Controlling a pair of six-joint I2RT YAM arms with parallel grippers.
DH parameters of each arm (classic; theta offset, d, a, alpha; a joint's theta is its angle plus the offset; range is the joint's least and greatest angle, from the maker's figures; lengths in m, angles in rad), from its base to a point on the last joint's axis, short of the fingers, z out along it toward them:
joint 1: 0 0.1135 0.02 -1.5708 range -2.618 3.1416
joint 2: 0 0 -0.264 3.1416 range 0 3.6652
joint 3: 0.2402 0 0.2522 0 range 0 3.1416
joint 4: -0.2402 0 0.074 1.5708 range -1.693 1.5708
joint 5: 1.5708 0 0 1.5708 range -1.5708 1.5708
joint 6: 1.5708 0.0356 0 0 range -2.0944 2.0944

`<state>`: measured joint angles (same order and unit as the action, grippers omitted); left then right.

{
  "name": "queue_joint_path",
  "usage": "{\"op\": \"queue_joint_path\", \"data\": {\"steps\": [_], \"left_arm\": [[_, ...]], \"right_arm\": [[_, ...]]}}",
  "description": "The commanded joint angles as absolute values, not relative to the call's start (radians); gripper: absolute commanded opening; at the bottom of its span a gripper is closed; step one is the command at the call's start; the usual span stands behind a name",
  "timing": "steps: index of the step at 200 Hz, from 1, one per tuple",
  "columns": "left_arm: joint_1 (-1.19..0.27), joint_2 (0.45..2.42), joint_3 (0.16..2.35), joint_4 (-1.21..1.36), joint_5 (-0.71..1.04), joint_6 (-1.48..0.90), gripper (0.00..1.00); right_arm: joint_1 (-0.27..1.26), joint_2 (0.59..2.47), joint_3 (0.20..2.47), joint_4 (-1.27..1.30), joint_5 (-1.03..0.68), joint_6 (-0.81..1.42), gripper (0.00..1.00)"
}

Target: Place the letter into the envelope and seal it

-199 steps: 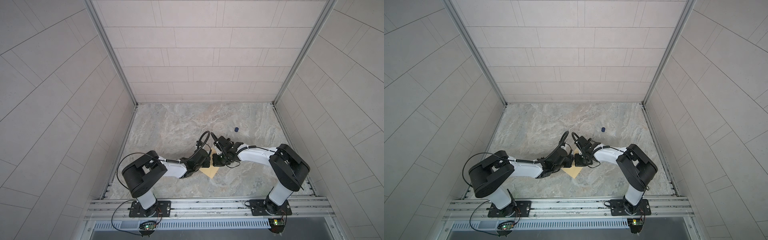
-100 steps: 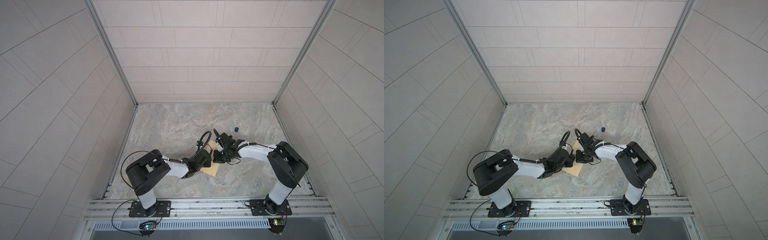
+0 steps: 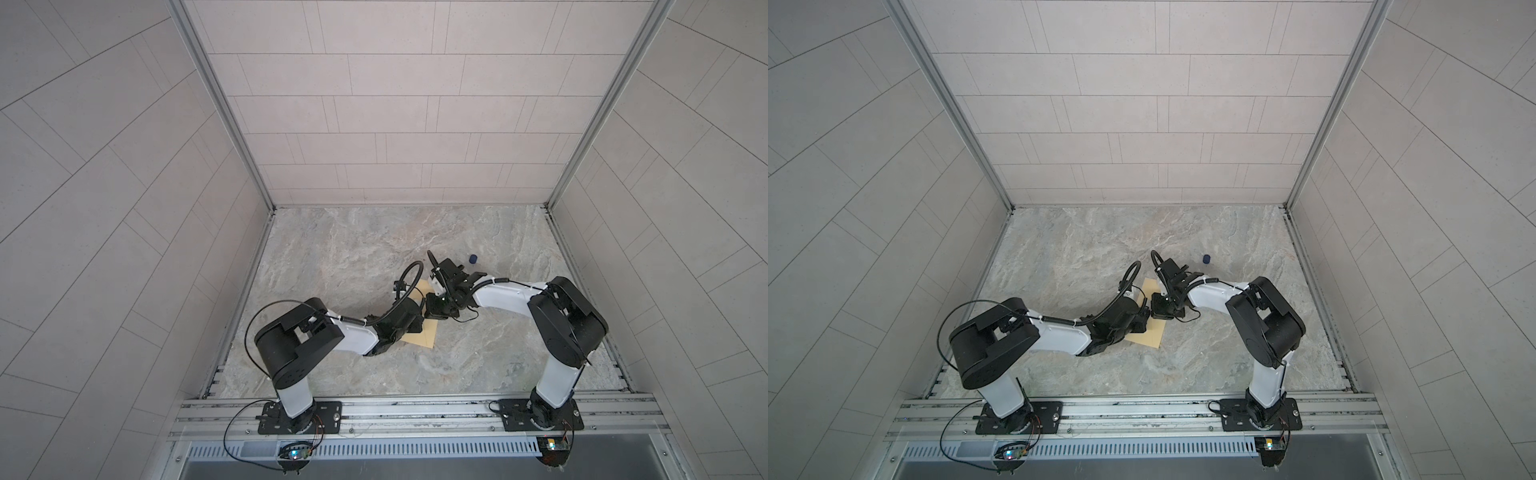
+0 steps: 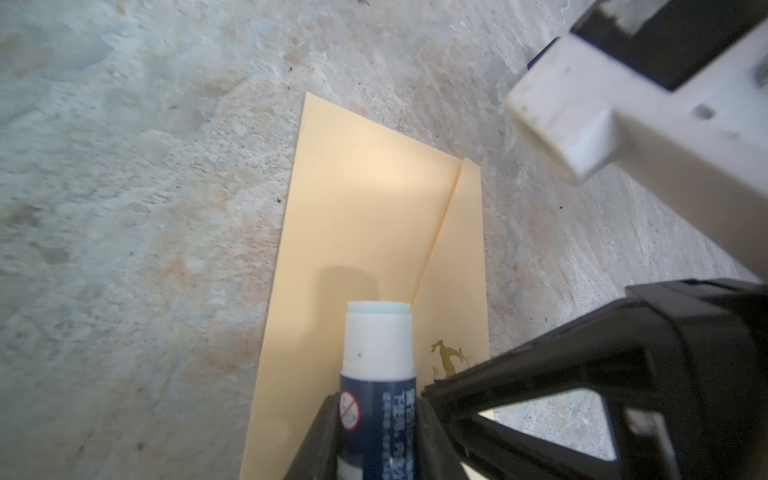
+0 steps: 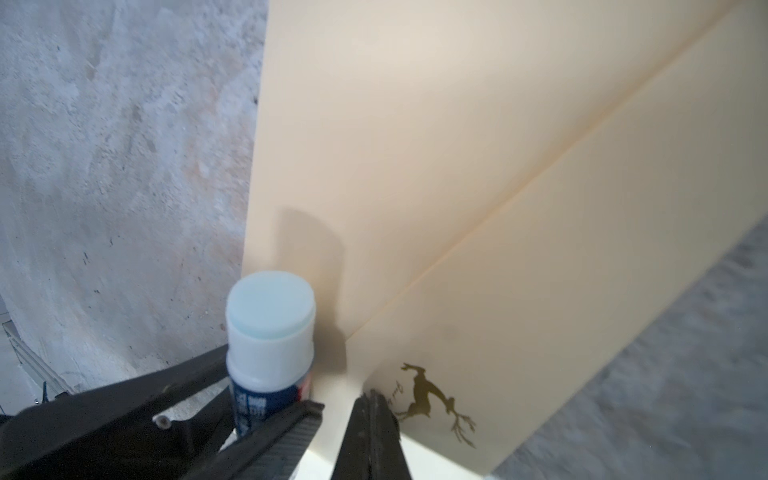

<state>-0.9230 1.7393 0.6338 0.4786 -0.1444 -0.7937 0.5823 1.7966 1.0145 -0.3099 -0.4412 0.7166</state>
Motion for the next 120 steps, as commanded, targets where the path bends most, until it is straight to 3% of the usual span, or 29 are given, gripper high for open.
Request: {"op": "queue_joint_path", "data": {"steps": [1,60,120], "left_arm": [[-0.925,1.781,0.603,0.350,-0.157,-0.778,0.00],[-0.922,1.753,0.598,0.351,-0.172,-0.771,0.00],[-0.872,1.595,0.597,0.330,-0.233,-0.745,0.00]], "right_arm": [[0.558,1.861,1.010,-0.316,-0.339,0.736,0.03],[0.556,1.873,1.019,-0.291,-0.370,0.746,0.03],[0.556,1.781,1.018,-0.233,-0.413,0.763,0.03]]}}
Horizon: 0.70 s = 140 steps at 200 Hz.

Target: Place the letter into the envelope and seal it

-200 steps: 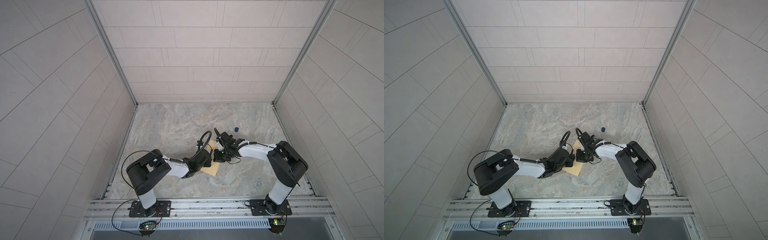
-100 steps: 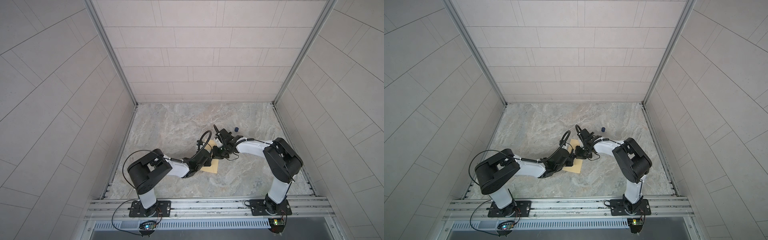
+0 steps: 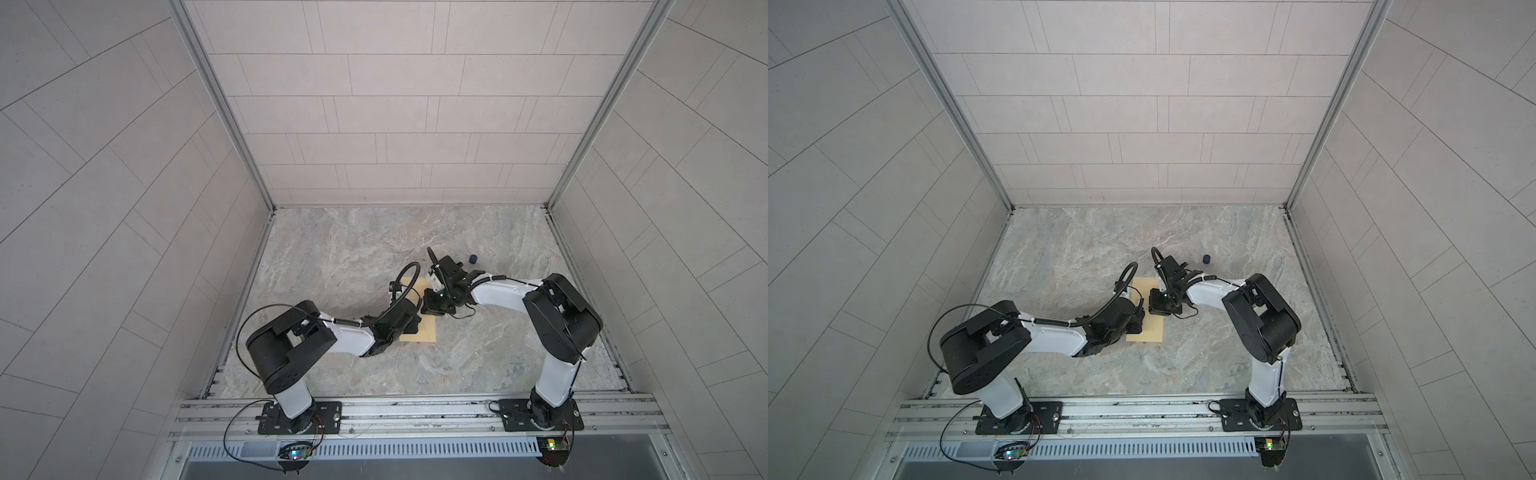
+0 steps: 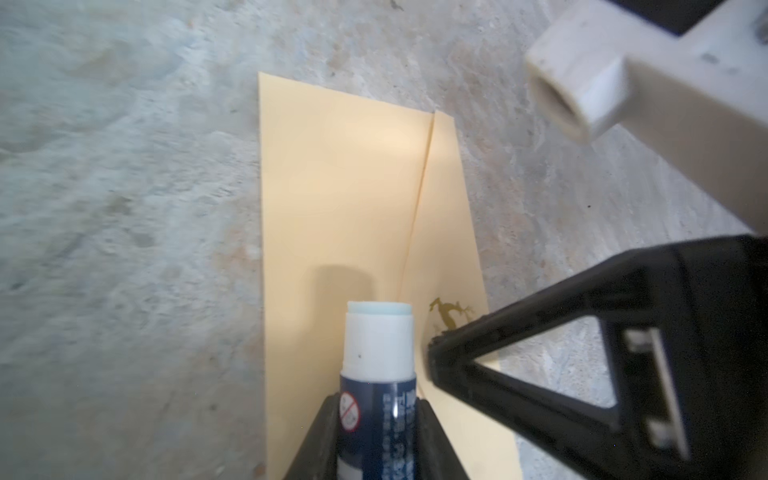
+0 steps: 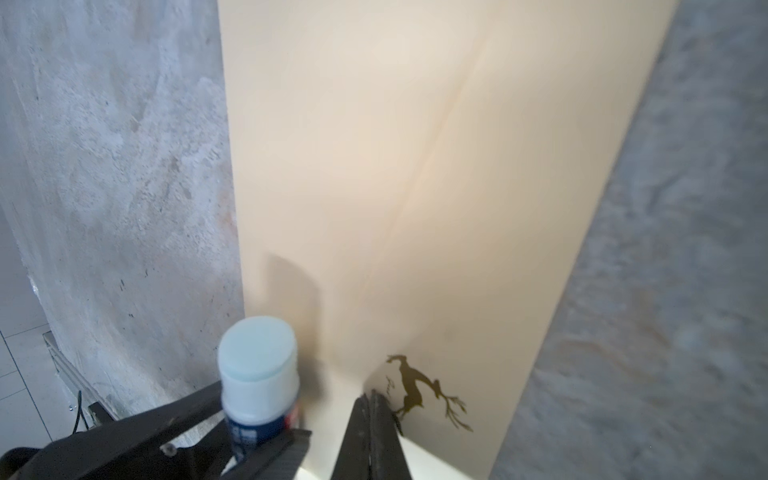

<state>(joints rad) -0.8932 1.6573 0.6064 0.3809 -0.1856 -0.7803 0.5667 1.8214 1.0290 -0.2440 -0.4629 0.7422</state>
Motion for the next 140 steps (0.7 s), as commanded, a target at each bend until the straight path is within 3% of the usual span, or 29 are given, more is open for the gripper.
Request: {"op": "queue_joint_path", "data": {"steps": [1,140], "left_arm": [[-0.870,1.593,0.596,0.330,-0.234,-0.744,0.00],[-0.787,1.697,0.718,0.380,-0.127,-0.712,0.00]], "right_arm": [[0.556,1.779,1.018,-0.233,-0.414,0.763,0.03],[0.571,1.860,1.103,-0.242,-0.437,0.767,0.03]]}}
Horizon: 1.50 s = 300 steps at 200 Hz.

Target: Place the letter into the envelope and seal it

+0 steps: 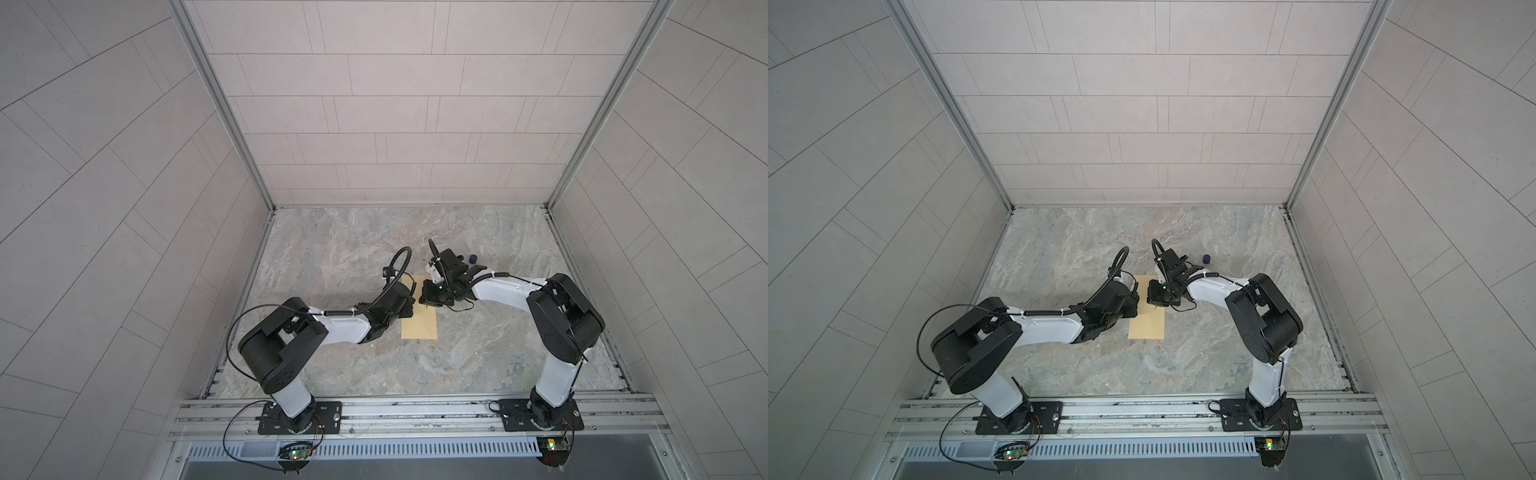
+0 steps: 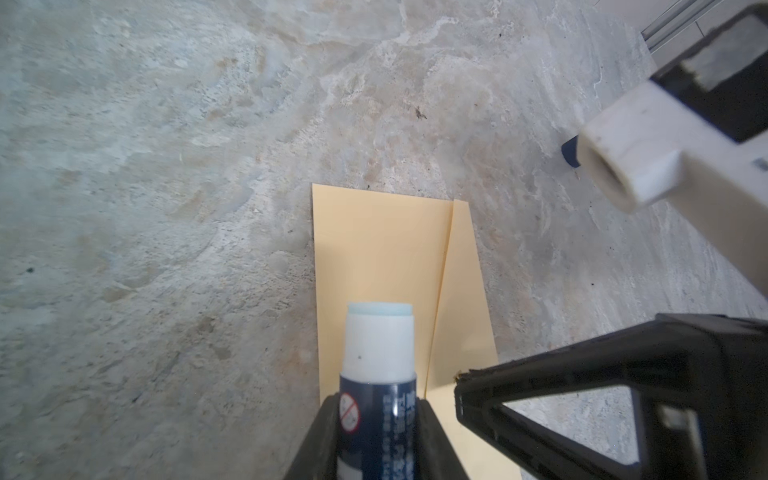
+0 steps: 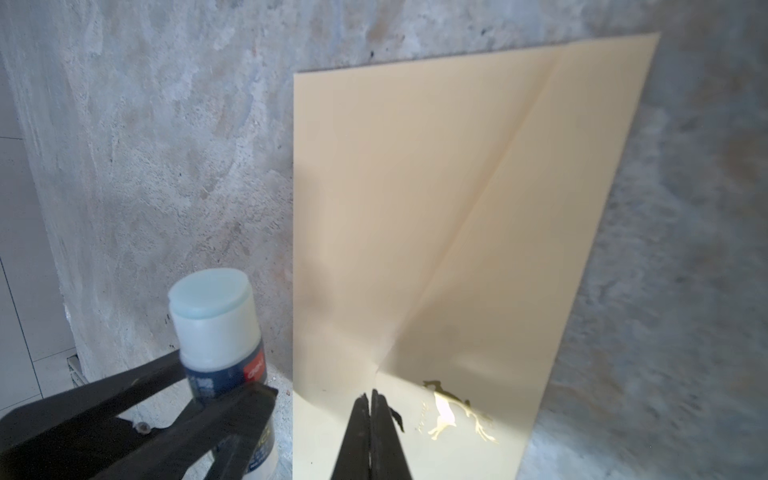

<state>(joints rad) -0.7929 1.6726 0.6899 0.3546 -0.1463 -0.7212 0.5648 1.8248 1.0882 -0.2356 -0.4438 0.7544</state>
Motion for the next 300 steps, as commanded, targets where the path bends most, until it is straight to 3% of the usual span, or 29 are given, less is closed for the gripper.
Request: {"op": "queue_joint_path", "data": {"steps": [1,108,157,215,265,286,300], "left_arm": [[-0.787,1.698,0.718,0.380,-0.127,-0.713,0.00],[-0.781,1.793,0.732,0.402,-0.112,-0.745,0.00],[-0.780,1.725,0.715,0.404,-0.121,-0.730,0.00],[-0.775,1.497,0.681,0.404,-0.119,-0.648,0.00],[-0.742,1.304,0.682,0.418,-0.015,-0.647,0.00],[-0.719,1.226,0.677,0.457,0.043,-0.667,0.00],[-0.699,1.183,0.672,0.495,0.094,-0.685,0.00]], "right_arm": [[0.571,1.861,1.104,-0.242,-0.437,0.767,0.03],[0.576,1.920,1.098,-0.291,-0.405,0.741,0.03],[0.575,1.859,1.131,-0.290,-0.422,0.729,0.05],[0.566,1.589,1.151,-0.290,-0.344,0.661,0.27],[0.566,1.352,1.047,-0.218,-0.336,0.574,0.43],[0.567,1.243,0.939,-0.063,-0.380,0.607,0.57],[0.566,1.168,0.867,0.036,-0.392,0.631,0.73]]}}
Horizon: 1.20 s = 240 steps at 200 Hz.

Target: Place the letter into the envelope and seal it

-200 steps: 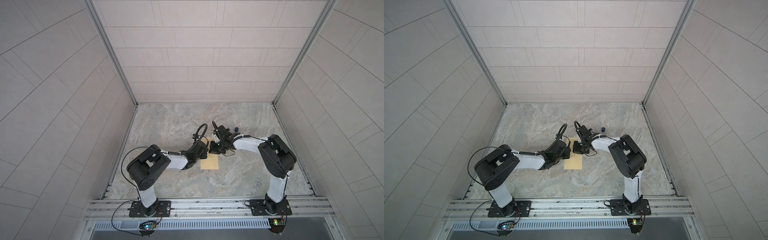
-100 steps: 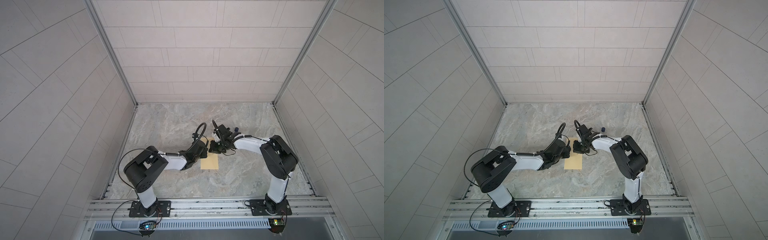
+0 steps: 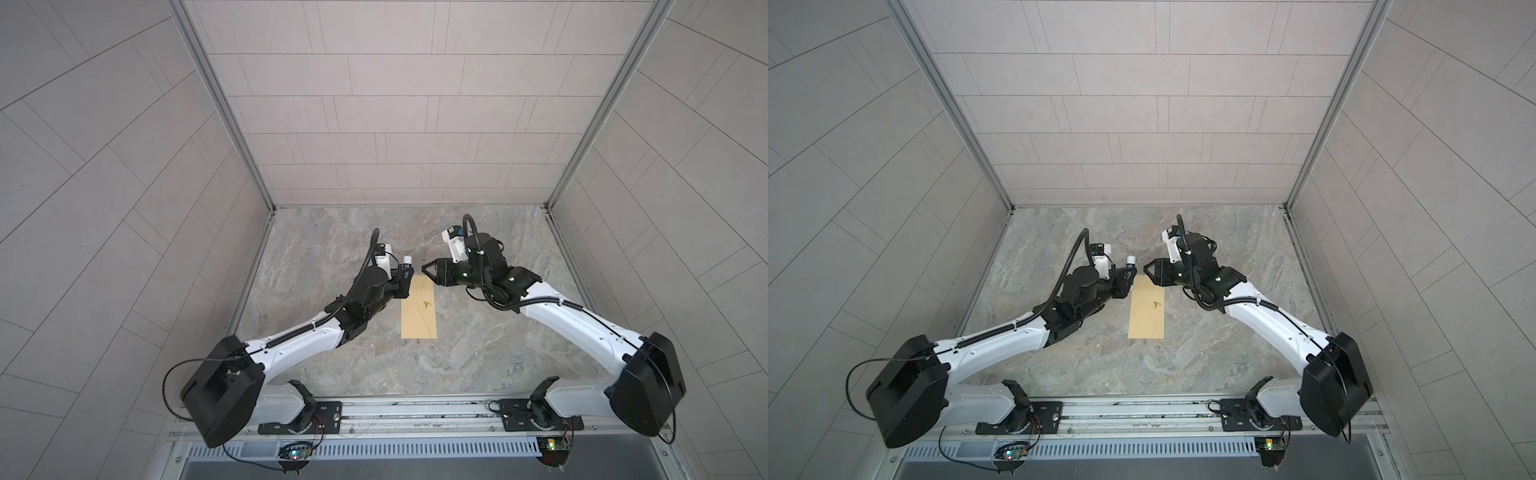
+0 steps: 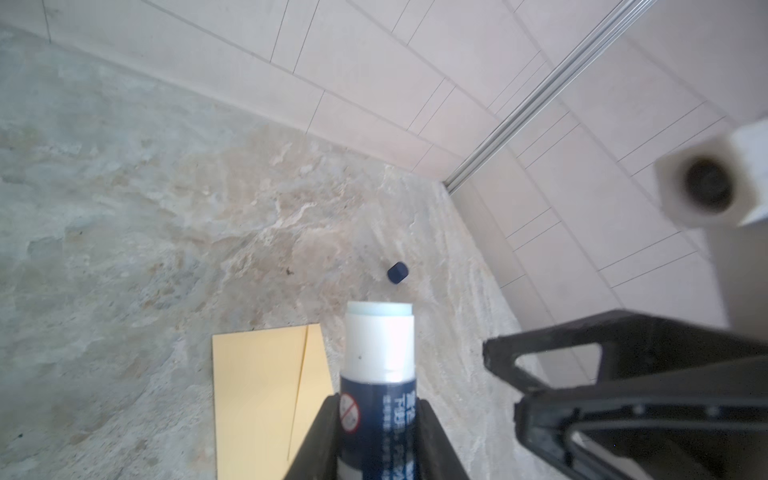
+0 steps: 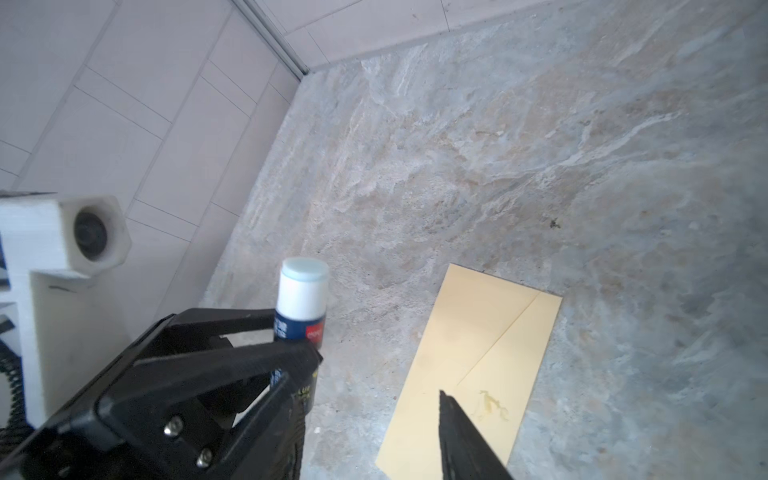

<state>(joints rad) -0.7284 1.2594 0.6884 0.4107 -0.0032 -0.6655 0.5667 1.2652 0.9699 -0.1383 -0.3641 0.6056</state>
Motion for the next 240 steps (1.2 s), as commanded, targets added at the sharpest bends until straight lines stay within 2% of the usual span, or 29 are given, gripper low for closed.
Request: {"op": "queue_joint_path", "data": {"steps": [1,12,23,78,148,225,240], "left_arm": [[-0.698,1.179,0.672,0.498,0.097,-0.687,0.00],[-0.685,1.148,0.665,0.530,0.126,-0.705,0.00],[-0.671,1.124,0.659,0.564,0.149,-0.719,0.00],[-0.661,1.074,0.656,0.676,0.177,-0.826,0.00],[-0.662,1.068,0.625,0.795,0.189,-0.865,0.00],[-0.662,1.059,0.615,0.821,0.207,-0.880,0.00],[-0.663,1.061,0.614,0.823,0.207,-0.881,0.00]], "right_arm": [[0.566,1.161,0.863,0.042,-0.392,0.633,0.74],[0.566,1.112,0.822,0.108,-0.406,0.644,0.81],[0.566,1.077,0.791,0.162,-0.446,0.632,0.84],[0.583,1.053,0.747,0.360,-0.577,0.697,0.84],[0.680,1.183,0.846,0.406,-0.549,0.755,0.84],[0.693,1.243,0.907,0.396,-0.536,0.766,0.60],[0.695,1.253,0.920,0.384,-0.538,0.765,0.58]]}}
